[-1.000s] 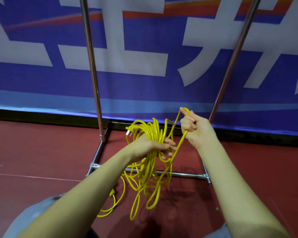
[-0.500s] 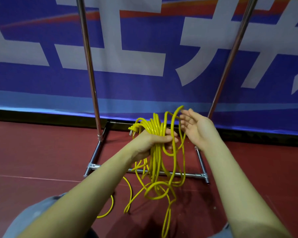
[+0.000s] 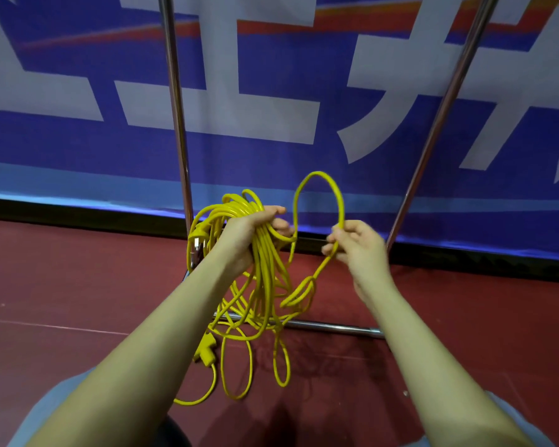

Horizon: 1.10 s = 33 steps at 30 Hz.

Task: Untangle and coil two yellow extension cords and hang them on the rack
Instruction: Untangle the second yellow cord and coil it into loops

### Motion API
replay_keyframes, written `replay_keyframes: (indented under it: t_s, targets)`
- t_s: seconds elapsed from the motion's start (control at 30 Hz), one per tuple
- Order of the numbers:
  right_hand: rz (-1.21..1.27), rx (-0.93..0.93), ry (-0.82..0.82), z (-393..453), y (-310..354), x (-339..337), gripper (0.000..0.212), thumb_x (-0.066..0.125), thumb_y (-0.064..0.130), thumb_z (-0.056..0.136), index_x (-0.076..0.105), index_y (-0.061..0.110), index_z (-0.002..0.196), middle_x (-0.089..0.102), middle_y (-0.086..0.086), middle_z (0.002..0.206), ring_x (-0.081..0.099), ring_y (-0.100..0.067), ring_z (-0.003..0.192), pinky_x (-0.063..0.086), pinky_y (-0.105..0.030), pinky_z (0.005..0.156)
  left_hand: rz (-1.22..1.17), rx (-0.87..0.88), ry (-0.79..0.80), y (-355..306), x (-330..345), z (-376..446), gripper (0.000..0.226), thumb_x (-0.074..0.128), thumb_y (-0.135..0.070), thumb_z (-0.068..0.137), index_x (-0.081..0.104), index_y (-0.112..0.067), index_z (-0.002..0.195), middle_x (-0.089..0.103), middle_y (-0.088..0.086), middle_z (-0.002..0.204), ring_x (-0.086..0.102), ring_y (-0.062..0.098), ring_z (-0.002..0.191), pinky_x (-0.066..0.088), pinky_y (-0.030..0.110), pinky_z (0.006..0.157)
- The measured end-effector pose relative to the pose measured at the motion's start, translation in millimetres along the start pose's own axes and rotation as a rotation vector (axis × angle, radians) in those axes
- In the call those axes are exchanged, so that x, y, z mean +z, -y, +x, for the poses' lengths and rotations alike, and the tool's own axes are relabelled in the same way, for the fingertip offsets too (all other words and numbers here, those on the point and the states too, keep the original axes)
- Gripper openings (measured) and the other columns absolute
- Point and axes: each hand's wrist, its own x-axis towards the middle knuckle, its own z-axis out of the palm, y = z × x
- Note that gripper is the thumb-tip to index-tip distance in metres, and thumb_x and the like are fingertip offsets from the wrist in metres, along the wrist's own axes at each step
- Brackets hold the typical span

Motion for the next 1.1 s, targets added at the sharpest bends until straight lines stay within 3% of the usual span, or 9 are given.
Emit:
replay_keyframes:
  t_s: [0.17, 0.3, 0.43, 0.53, 0.63, 0.73, 0.83, 0.97, 1.1]
  targets:
    - [-0.196, 0.052, -0.148, 11.2, -17.0, -14.7, 0.024, 0.039, 0.003, 0.097, 0.057, 0.014, 0.084, 0.044, -0.001, 0.063, 0.036, -0.004, 0.038, 0.031, -0.020, 0.037, -0.098, 0.013, 0.044, -7.0, -4.8, -2.1, 0.018, 0.040, -0.017, 0.098, 0.056, -0.009, 0.098, 0.031, -0.005, 0.046, 0.033, 0.009, 0.036, 0.043, 0.021, 0.047]
    - [-0.538, 0.178, -0.065, 19.6, -33.2, -23.8, 0.019, 0.045, 0.008, 0.093, 0.061, 0.009, 0.086, 0.050, -0.011, 0.063, 0.044, -0.021, 0.046, 0.031, -0.021, 0.042, -0.056, -0.023, 0.119, -11.0, -5.8, -3.8, 0.020, 0.035, -0.017, 0.099, 0.054, -0.011, 0.099, 0.034, -0.005, 0.046, 0.028, 0.005, 0.031, 0.027, 0.015, 0.037]
    - [-0.897, 0.349, -0.001, 19.5, -43.2, -30.2, 0.020, 0.050, 0.006, 0.088, 0.068, 0.006, 0.080, 0.063, -0.020, 0.076, 0.056, -0.028, 0.059, 0.046, -0.027, 0.053, 0.014, -0.070, 0.176, -12.5, -7.4, -7.4, 0.015, 0.039, -0.015, 0.093, 0.053, -0.011, 0.092, 0.038, -0.005, 0.047, 0.027, 0.003, 0.029, 0.023, 0.013, 0.033]
    - [-0.349, 0.482, 0.014, 12.7, -33.8, -17.1, 0.027, 0.038, -0.003, 0.094, 0.054, 0.004, 0.073, 0.042, -0.010, 0.059, 0.033, -0.009, 0.029, 0.022, -0.011, 0.031, 0.108, -0.105, 0.187, -7.5, -6.1, -8.9, 0.011, 0.044, -0.016, 0.090, 0.052, -0.010, 0.086, 0.035, -0.005, 0.044, 0.025, 0.003, 0.029, 0.022, 0.014, 0.032]
    - [0.128, 0.531, 0.026, 12.9, -14.0, -11.7, 0.025, 0.033, -0.001, 0.099, 0.052, 0.000, 0.082, 0.031, -0.003, 0.060, 0.021, 0.000, 0.026, 0.013, -0.011, 0.027, 0.292, -0.133, 0.166, 1.6, -5.8, -9.4, 0.016, 0.050, -0.019, 0.090, 0.057, -0.007, 0.083, 0.032, -0.005, 0.042, 0.024, 0.005, 0.028, 0.023, 0.015, 0.034]
    - [0.306, 0.479, 0.070, 16.0, 2.7, -12.7, 0.026, 0.032, 0.004, 0.101, 0.054, -0.002, 0.090, 0.031, 0.001, 0.053, 0.021, 0.000, 0.029, 0.014, -0.012, 0.027, 0.432, -0.125, 0.166, 9.6, -4.4, -10.5, 0.017, 0.054, -0.015, 0.092, 0.061, -0.003, 0.081, 0.045, 0.000, 0.045, 0.039, 0.009, 0.031, 0.034, 0.018, 0.037]
    - [0.513, 0.429, 0.116, 13.9, 10.1, -6.3, 0.024, 0.032, 0.008, 0.102, 0.053, -0.001, 0.094, 0.034, 0.006, 0.044, 0.024, -0.001, 0.030, 0.018, -0.013, 0.028, 0.368, -0.159, 0.183, 17.8, -0.5, -13.4, 0.016, 0.049, -0.003, 0.094, 0.060, 0.001, 0.083, 0.067, 0.009, 0.063, 0.066, 0.016, 0.054, 0.054, 0.025, 0.049]
    - [0.773, 0.406, 0.154, 13.4, 16.1, 5.3, 0.025, 0.030, 0.010, 0.102, 0.052, 0.002, 0.093, 0.037, 0.004, 0.047, 0.026, -0.003, 0.031, 0.021, -0.014, 0.030, 0.285, -0.213, 0.200, 37.5, 4.5, -15.0, 0.017, 0.047, 0.004, 0.093, 0.063, 0.001, 0.086, 0.072, 0.013, 0.080, 0.072, 0.020, 0.074, 0.057, 0.029, 0.068]
    - [0.840, 0.342, 0.173, 15.1, 22.3, 7.7, 0.025, 0.030, 0.012, 0.102, 0.052, 0.004, 0.093, 0.037, 0.005, 0.049, 0.027, -0.003, 0.033, 0.022, -0.014, 0.031, 0.331, -0.207, 0.273, 50.2, 8.4, -17.3, 0.019, 0.050, 0.004, 0.091, 0.067, -0.001, 0.088, 0.073, 0.008, 0.078, 0.071, 0.015, 0.074, 0.057, 0.027, 0.075]
